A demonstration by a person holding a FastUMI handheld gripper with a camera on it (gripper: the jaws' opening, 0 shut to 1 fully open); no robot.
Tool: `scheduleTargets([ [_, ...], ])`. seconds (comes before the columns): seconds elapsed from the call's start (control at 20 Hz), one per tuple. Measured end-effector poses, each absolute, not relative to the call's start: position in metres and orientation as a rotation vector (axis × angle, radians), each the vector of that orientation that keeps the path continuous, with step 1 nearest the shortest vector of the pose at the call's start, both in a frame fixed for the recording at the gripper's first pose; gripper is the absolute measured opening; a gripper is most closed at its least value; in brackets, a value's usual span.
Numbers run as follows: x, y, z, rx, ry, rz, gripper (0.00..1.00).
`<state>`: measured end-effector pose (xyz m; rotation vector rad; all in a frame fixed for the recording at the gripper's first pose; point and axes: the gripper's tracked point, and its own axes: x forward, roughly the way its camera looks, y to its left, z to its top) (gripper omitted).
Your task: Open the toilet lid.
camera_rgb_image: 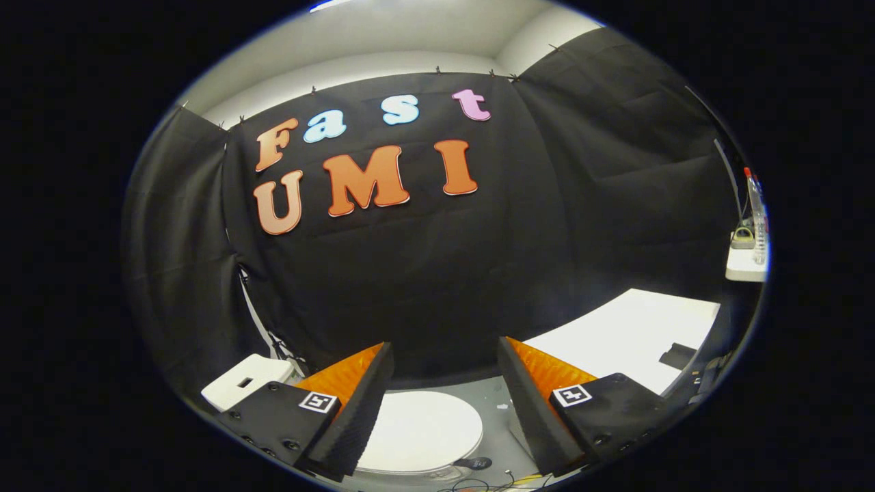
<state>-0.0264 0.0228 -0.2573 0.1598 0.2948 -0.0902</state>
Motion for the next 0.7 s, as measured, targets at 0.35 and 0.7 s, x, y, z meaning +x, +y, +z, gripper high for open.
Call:
scheduleTargets([
  [0.35, -0.056, 0.002, -0.392, 0.176, 0.428, -0.22, 0.99],
  [0.7, -0.093, -0.034, -0.491, 0.197, 0.552, -0.355, 0.99],
])
